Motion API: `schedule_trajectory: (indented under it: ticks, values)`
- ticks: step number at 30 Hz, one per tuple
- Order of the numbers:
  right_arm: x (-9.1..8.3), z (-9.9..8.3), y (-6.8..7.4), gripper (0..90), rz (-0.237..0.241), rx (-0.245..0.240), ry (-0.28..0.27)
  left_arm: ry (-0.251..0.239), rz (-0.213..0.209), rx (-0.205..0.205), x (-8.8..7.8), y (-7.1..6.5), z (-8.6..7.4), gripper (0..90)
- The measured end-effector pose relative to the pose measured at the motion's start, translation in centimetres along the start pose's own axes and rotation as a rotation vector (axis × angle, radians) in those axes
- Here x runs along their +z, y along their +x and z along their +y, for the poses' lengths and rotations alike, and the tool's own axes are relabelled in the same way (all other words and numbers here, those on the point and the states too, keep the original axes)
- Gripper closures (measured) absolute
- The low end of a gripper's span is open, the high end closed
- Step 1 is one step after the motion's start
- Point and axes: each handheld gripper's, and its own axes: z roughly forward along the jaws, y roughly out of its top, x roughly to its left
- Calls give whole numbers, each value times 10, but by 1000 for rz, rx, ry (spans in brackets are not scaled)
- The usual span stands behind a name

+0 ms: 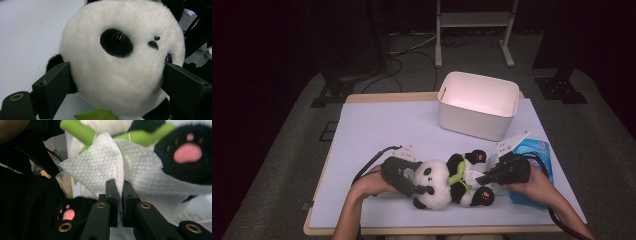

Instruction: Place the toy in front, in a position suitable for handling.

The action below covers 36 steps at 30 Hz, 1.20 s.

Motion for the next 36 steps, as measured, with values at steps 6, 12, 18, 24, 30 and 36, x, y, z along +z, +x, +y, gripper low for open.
schedule_trajectory:
  ticks: [6, 12, 18, 24, 30, 36]
  values:
    - [0, 2, -1, 854, -3, -2, -34, -31, -9, 23, -1, 1, -2, 234]
    - [3, 19, 2, 855, -3, -29, -46, -25, 1, 29, -2, -1, 0, 241]
    - [1, 35, 1, 855, -23, -45, -64, -21, 6, 39, -2, -3, 0, 242]
    - [3, 31, -4, 855, -13, -25, -33, -21, 4, 35, -3, -2, 0, 238]
    - [0, 16, -6, 854, 1, -2, -40, -28, -6, 2, -7, 1, -2, 191]
    - [-2, 4, -6, 854, 2, 10, -31, -26, -12, -30, -7, 2, -4, 137]
